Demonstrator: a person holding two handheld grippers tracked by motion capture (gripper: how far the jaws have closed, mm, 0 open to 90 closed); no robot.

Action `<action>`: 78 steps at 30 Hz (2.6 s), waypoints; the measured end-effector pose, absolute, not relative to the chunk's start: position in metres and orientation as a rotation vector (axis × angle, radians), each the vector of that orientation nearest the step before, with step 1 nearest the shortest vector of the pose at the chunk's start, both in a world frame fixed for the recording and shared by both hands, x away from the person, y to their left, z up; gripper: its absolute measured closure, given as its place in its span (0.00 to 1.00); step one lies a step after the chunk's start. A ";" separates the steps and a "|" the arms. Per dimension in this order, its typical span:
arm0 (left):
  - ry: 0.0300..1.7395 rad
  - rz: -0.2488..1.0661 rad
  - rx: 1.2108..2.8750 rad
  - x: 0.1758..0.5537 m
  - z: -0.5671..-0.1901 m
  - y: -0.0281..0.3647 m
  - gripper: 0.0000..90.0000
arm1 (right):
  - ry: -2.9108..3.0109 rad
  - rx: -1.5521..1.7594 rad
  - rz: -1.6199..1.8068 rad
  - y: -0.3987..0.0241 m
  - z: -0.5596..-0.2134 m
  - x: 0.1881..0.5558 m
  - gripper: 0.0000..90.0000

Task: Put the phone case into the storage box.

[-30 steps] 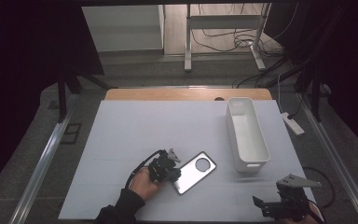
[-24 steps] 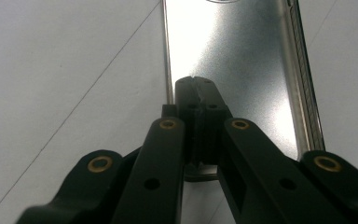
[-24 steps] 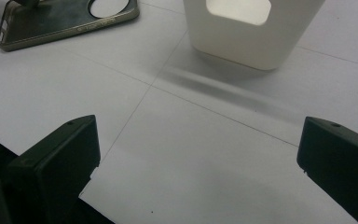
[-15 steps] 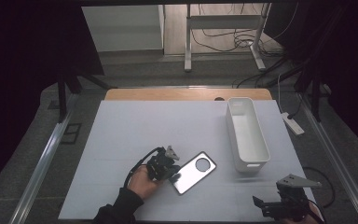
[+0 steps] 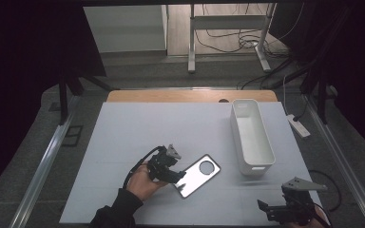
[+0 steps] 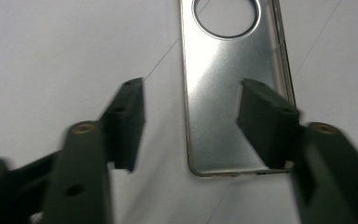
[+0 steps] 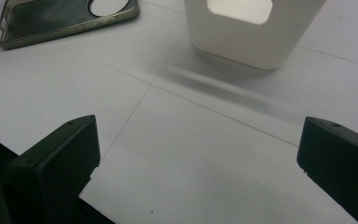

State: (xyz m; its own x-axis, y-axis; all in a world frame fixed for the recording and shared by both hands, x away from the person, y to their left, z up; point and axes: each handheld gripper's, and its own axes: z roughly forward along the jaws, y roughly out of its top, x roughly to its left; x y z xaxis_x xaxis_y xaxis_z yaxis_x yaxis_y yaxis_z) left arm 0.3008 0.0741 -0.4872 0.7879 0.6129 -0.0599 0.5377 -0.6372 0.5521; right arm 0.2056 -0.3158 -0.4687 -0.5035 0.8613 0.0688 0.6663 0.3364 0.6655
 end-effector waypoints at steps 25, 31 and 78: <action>0.887 0.173 2.475 0.307 -0.510 0.068 0.00 | 2.314 1.364 0.934 -0.316 -0.469 0.206 0.00; 0.892 0.164 2.495 0.307 -0.519 0.064 0.00 | 2.314 1.365 0.935 -0.316 -0.469 0.206 0.00; 0.953 0.072 2.435 0.306 -0.516 0.072 0.98 | 2.327 1.361 0.921 -0.315 -0.469 0.206 0.00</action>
